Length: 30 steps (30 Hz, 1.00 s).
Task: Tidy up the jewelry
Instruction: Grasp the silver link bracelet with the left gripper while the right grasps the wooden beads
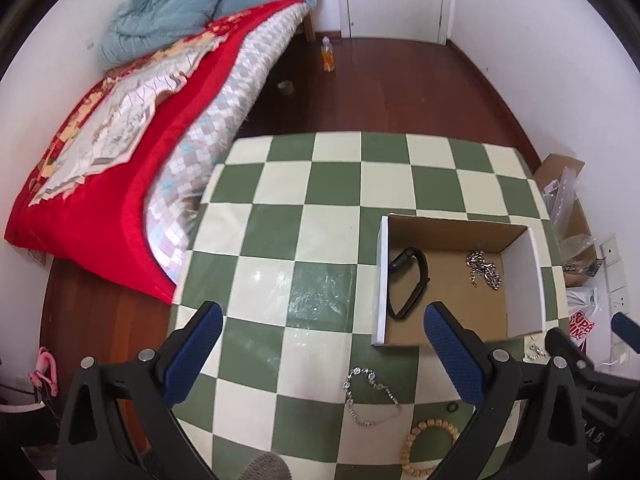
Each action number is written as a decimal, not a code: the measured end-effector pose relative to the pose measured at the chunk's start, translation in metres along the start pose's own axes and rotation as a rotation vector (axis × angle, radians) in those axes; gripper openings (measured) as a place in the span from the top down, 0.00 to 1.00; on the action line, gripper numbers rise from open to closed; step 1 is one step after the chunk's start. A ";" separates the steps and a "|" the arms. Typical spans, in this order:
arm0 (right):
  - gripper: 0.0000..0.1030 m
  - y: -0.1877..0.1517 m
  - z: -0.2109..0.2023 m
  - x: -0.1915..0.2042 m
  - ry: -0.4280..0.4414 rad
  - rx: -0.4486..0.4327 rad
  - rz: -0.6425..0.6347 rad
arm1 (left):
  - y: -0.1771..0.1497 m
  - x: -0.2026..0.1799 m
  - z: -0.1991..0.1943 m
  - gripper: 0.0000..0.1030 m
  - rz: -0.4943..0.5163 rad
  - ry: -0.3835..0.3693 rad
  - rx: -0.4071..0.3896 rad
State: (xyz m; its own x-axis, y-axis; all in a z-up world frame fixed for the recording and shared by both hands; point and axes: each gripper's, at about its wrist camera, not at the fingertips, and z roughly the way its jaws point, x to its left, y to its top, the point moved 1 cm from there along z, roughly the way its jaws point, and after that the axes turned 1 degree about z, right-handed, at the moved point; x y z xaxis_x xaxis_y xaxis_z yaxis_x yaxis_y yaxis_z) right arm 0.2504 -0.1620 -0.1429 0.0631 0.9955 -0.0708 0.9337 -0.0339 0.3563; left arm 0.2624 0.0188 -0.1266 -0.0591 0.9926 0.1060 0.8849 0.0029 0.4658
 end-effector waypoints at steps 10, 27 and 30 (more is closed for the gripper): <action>0.02 -0.022 -0.071 -0.004 -0.013 -0.143 0.012 | -0.027 0.019 -0.069 0.00 -0.002 -0.016 -0.126; 0.11 -0.122 0.005 0.015 0.053 0.097 0.055 | -0.112 0.054 -0.006 0.00 0.000 0.119 0.047; 0.23 -0.136 0.040 0.019 0.067 0.181 0.072 | -0.119 0.048 0.022 0.00 0.011 0.123 0.107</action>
State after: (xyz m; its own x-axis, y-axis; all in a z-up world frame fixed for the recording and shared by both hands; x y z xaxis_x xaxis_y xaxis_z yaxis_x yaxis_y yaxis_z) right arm 0.1387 -0.1420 -0.2299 0.1146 0.9933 0.0128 0.9760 -0.1149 0.1850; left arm 0.1648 0.0687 -0.1966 -0.0998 0.9703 0.2202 0.9295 0.0120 0.3686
